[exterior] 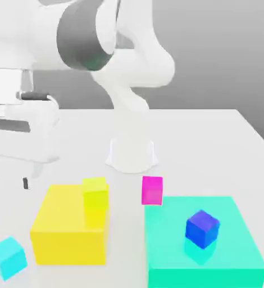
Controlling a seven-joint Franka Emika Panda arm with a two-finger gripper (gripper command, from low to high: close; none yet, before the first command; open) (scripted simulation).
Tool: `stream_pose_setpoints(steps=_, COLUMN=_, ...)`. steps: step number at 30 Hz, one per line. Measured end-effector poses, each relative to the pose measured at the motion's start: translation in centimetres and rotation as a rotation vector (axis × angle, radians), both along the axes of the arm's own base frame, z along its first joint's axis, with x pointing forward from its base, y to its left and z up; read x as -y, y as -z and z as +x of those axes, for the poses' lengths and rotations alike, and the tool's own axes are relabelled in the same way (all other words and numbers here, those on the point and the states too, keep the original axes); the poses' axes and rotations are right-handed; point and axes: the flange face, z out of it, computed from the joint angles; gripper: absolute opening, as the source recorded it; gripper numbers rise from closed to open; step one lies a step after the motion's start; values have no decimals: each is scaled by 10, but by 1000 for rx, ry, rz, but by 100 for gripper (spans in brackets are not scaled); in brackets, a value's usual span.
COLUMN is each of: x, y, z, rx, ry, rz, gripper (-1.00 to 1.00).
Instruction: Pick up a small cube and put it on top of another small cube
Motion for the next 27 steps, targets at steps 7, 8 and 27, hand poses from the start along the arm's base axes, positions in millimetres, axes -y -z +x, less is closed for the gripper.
stream_pose_setpoints(steps=7, x=50, y=121, z=-37, rx=-176, ry=150, rz=18, gripper=0)
stream_pose_setpoints(steps=8, x=53, y=136, z=-40, rx=-186, ry=159, rz=17, gripper=0)
stream_pose_setpoints(steps=27, x=15, y=126, z=-18, rx=-188, ry=-50, rz=-35, gripper=-100)
